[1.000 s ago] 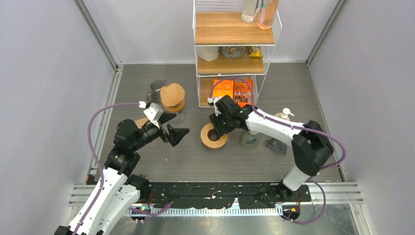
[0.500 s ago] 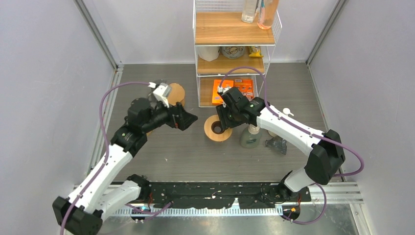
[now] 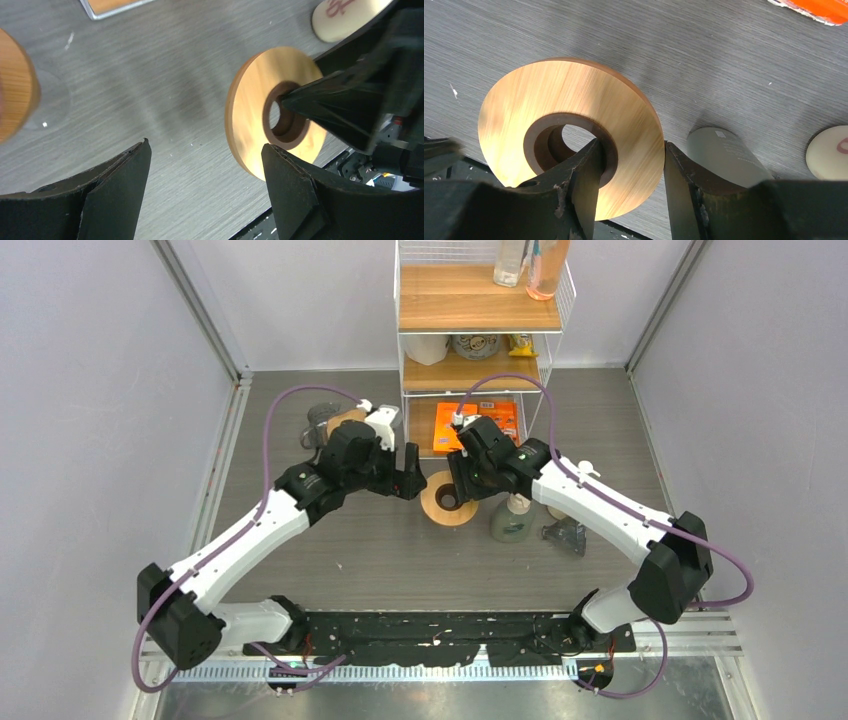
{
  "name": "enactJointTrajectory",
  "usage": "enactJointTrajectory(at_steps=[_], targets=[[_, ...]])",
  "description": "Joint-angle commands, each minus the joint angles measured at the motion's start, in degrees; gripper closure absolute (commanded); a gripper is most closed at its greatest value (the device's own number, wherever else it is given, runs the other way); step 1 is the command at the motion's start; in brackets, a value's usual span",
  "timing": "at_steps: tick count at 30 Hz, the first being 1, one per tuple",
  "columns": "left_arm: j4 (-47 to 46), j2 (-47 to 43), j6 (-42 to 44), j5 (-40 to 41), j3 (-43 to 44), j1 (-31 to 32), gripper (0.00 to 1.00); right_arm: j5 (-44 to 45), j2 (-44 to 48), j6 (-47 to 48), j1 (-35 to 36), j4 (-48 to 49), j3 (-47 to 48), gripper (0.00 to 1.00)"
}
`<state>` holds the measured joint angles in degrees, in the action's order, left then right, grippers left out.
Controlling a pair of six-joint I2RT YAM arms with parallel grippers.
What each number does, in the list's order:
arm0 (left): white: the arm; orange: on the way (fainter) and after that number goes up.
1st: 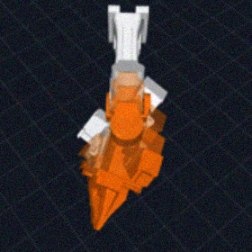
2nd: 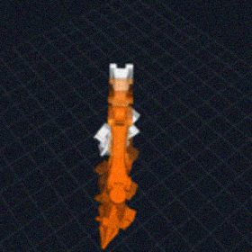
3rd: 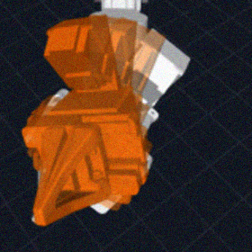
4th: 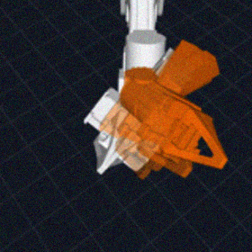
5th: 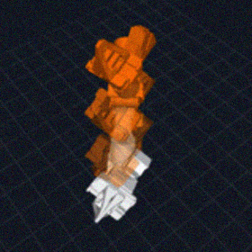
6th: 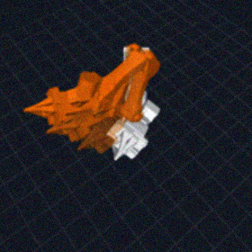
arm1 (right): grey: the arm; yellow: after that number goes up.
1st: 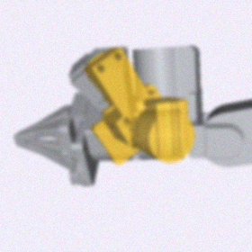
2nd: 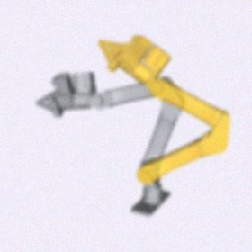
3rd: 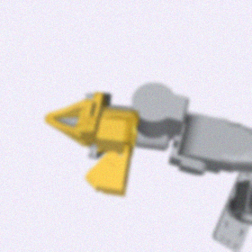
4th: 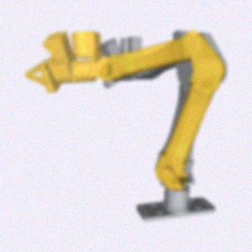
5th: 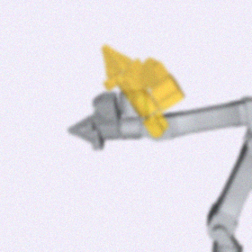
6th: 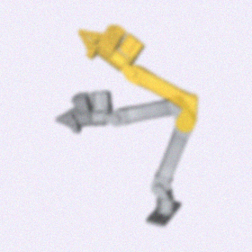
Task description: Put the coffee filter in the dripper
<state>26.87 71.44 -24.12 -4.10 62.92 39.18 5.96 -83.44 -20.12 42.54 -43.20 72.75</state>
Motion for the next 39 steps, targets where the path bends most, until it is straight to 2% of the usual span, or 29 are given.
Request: enactJointTrajectory(at_steps=[1, 9, 14, 19, 29, 39], targets=[[1.0, 2.9, -1.9, -0.8, 4.1, 1.6, 0.13, 0.0, 3.2, -1.2, -0.5, 3.5, 0.4, 0.70], [-3.2, 6.4, -6.6, -5.2, 4.4, 1.7, 0.19, -0.6, 5.2, -0.5, -0.6, 6.2, -1.6, 0.70], [-2.2, 7.7, -7.2, -5.5, 5.5, 1.7, 0.24, -0.8, 5.4, -0.6, -0.7, 6.6, -1.9, 0.70], [-0.1, 9.4, -8.5, -1.3, 7.2, 1.9, 0.31, -2.2, 5.9, -0.9, -0.7, 7.9, -1.9, 0.71], [3.7, 13.9, -6.6, 5.2, 12.4, 4.3, 0.33, -2.5, 5.0, -1.6, -0.7, 8.6, -1.3, 0.72], [9.0, 17.2, -3.5, 8.2, 16.4, 5.9, 0.34, -0.9, 5.1, -1.4, -0.7, 8.5, -0.9, 0.72]])
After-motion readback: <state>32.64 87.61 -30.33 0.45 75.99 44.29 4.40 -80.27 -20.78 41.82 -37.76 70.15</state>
